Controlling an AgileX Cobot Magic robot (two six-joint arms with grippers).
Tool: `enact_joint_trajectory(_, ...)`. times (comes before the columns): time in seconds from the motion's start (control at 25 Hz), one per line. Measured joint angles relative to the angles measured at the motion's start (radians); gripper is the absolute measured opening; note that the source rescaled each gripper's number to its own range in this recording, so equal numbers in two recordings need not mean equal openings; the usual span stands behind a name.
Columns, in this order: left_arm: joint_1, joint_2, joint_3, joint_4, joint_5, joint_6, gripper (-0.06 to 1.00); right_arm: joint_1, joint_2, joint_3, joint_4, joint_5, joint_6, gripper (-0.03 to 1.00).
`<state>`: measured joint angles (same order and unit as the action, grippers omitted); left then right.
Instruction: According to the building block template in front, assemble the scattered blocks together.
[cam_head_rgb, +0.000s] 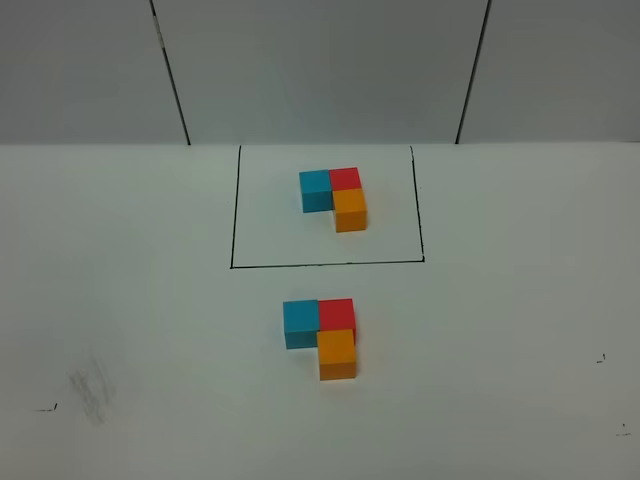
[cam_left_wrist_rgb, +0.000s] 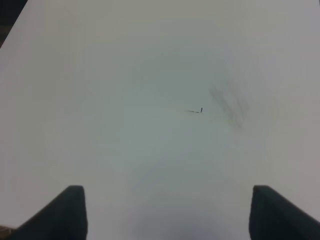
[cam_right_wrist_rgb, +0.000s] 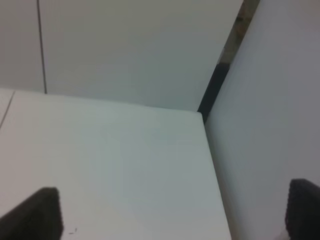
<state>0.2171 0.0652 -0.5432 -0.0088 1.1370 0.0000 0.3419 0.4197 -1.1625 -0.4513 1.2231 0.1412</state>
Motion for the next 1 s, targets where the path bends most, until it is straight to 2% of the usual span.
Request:
enact_joint_trajectory(0.08,0.0,0.0,0.0,0.0,0.0,0.0,0.61,0.0,-0.038,0.042,0.066,0.0,0.023,0.96)
enact_joint_trajectory(0.16,0.0,0.0,0.0,0.0,0.0,0.0,0.61,0.0,-0.068,0.095,0.127,0.0,0.041,0.99)
enact_joint_trajectory(0.48,0.0,0.0,0.0,0.0,0.0,0.0,0.61,0.0,-0.144,0.374,0.342,0.003,0.045,1.0)
enact_joint_trajectory(0.76,0.0,0.0,0.0,0.001,0.0,0.0,0.61,0.0,-0.312,0.539,0.343,-0.008,0.048,0.99)
enact_joint_trajectory(1.0,0.0,0.0,0.0,0.001,0.0,0.0,0.61,0.0,-0.363,0.617,0.341,-0.02,0.014,0.87)
